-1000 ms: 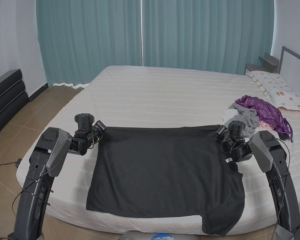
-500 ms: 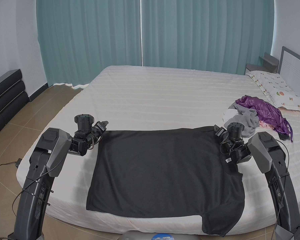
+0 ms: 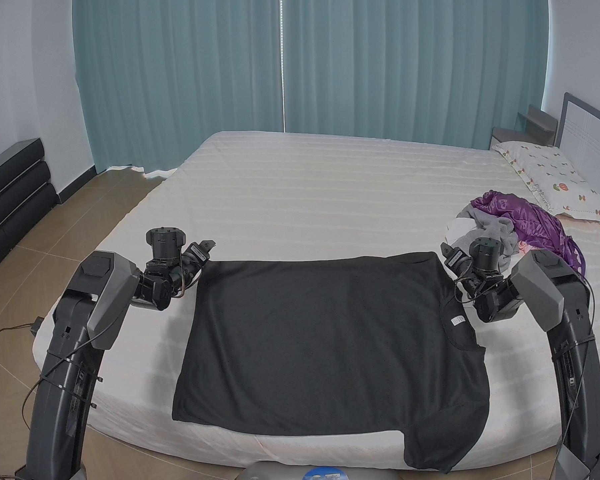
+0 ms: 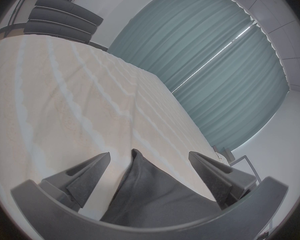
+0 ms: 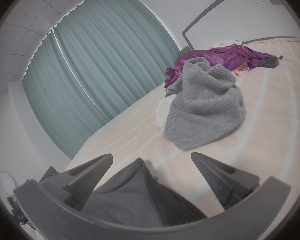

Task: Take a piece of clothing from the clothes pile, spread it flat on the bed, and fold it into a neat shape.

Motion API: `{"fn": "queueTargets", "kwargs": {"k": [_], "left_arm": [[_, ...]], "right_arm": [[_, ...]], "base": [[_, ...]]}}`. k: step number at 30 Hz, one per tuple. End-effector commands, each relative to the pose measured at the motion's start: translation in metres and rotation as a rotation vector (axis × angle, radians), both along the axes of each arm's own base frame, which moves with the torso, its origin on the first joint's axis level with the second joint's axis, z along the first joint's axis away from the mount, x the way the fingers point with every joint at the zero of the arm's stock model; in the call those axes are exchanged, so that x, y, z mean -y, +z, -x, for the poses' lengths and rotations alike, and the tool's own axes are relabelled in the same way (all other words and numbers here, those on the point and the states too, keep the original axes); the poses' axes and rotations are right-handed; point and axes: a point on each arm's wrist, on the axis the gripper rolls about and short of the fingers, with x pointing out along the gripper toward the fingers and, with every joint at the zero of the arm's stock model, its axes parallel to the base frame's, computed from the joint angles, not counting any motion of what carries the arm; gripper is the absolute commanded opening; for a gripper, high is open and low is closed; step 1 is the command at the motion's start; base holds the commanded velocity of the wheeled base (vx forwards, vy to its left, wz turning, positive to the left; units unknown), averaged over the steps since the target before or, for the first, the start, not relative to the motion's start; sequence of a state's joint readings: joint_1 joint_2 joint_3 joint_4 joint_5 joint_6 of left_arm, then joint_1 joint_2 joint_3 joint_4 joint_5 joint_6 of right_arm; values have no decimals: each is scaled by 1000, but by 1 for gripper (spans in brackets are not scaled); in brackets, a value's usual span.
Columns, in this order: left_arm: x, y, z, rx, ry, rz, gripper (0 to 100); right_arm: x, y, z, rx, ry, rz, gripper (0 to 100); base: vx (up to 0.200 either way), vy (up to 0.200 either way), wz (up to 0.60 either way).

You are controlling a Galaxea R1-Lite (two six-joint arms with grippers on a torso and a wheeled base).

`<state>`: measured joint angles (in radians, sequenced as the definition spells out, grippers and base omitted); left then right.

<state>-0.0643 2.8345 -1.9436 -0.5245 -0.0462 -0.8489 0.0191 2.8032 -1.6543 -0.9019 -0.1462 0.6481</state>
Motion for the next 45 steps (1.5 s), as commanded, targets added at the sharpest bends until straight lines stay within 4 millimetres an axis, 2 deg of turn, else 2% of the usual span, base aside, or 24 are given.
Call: {"fn": "queueTargets", "kwargs": {"k": [1,3,4,5,8,10,13,14,16,17,18,20,22,27,34,42,45], "left_arm": [[-16,51,32,-28,5,22,100],[-19,66,58,-36,-28,39,100],[-19,67,59,-37,-31,40,100],[-20,74,81,-39,-62,54,100],[-20,80,119,-47,-110,64,100],[-20,82,139,-47,-121,70,100],[-17,81,177,-74,-132,70,100],[-15,81,186,-83,-137,70,100],[-15,80,189,-88,-138,70,100],[-11,79,213,-120,-150,76,100],[-11,78,222,-136,-150,78,100],[-10,77,227,-149,-155,79,100],[-1,68,242,-208,-172,71,100],[2,58,255,-272,-177,98,100],[0,50,262,-314,-173,104,100],[1,48,266,-330,-198,119,100],[1,48,266,-332,-199,120,100]], "right_arm": [[5,58,54,20,60,-58,100],[5,69,88,-7,113,-102,100],[5,69,90,-10,116,-105,100],[6,72,113,-34,144,-128,100],[5,71,151,-72,179,-145,100],[1,69,172,-98,207,-152,100],[-4,60,214,-153,233,-163,100],[-5,58,223,-160,237,-163,100],[-5,57,226,-162,239,-163,100],[-5,50,251,-218,236,-177,100],[-6,49,259,-247,237,-188,100],[-7,48,263,-264,240,-202,100],[-10,47,272,-297,228,-281,100],[-17,42,285,-365,218,-361,100],[-17,41,305,-445,258,-387,100],[-17,38,307,-470,267,-398,100],[-19,35,308,-487,271,-395,100]], "base": [[0,0,0],[0,0,0],[0,0,0],[0,0,0],[0,0,0],[0,0,0],[0,0,0],[0,0,0],[0,0,0],[0,0,0],[0,0,0],[0,0,0],[0,0,0],[0,0,0],[0,0,0],[0,0,0],[-200,0,0]]}}
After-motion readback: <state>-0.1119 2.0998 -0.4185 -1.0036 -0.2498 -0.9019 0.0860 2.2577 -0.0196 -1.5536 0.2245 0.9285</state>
